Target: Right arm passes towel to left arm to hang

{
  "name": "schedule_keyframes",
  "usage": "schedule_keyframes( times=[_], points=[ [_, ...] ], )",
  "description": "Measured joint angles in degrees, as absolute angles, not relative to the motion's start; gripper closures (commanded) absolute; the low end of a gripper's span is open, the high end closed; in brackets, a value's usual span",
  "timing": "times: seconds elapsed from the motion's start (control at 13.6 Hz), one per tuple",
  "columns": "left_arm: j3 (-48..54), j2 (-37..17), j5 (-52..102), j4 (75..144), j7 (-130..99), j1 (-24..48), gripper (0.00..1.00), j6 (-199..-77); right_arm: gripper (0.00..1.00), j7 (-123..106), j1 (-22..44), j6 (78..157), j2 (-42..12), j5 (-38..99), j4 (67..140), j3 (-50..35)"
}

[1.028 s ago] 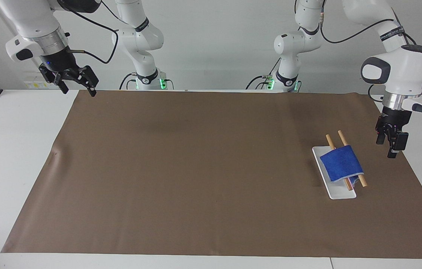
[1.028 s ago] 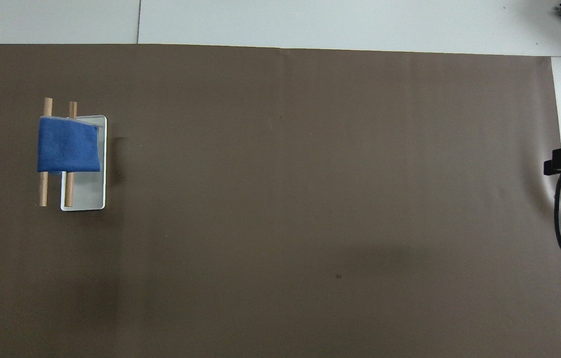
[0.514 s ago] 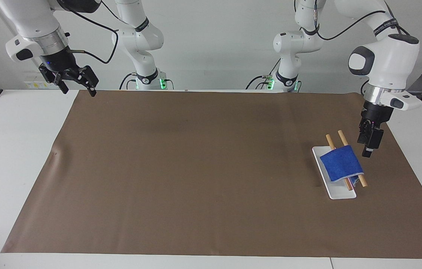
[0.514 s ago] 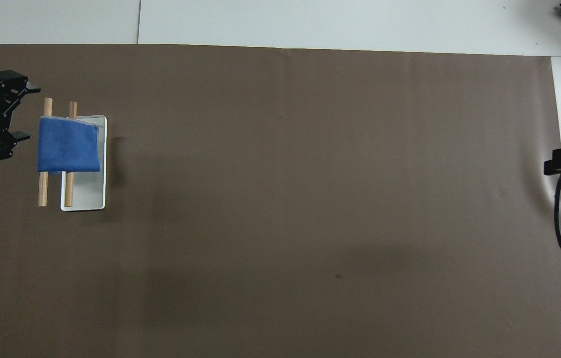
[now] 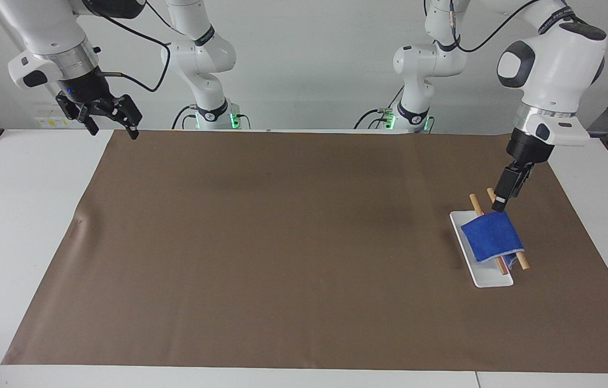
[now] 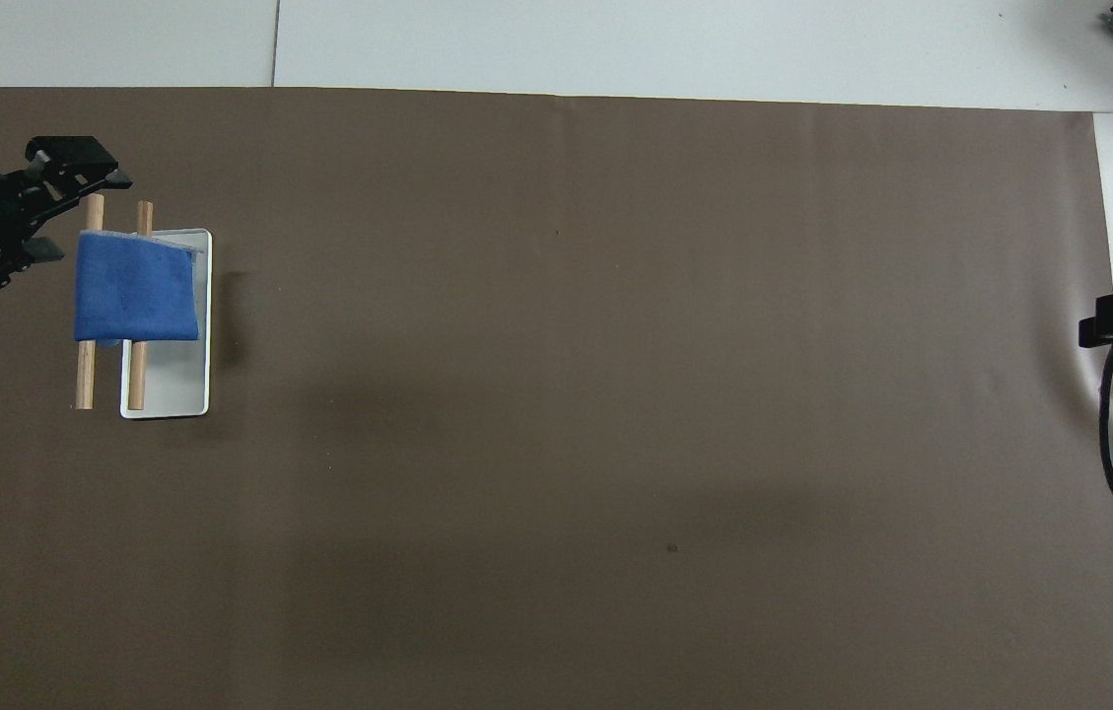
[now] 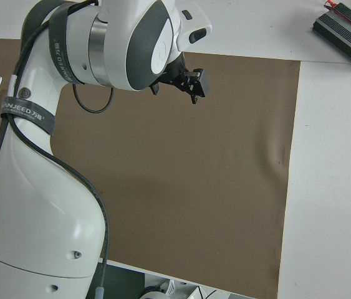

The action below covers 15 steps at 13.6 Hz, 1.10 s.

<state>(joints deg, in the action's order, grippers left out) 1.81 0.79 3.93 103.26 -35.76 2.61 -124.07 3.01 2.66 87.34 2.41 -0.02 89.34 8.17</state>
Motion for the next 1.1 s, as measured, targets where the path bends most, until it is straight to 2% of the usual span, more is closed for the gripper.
schedule_keyframes(
  times=[0.44, 0.88, 1.1],
  points=[
    [2.40, 0.58, 1.18, 95.42, -14.84, 2.69, 0.00, -109.16, 0.00, 3.01, 2.66, 87.34, 2.41, -0.02, 89.34, 8.17],
    [4.12, 0.02, -0.56, 88.47, -3.28, 2.75, 0.00, -97.13, 0.00, 3.01, 2.66, 87.34, 2.41, -0.02, 89.34, 8.17],
    [4.35, 0.15, -0.57, 87.08, -0.99, 2.75, 0.00, -92.12, 0.00, 3.01, 2.66, 87.34, 2.41, -0.02, 89.34, 8.17]
  ],
)
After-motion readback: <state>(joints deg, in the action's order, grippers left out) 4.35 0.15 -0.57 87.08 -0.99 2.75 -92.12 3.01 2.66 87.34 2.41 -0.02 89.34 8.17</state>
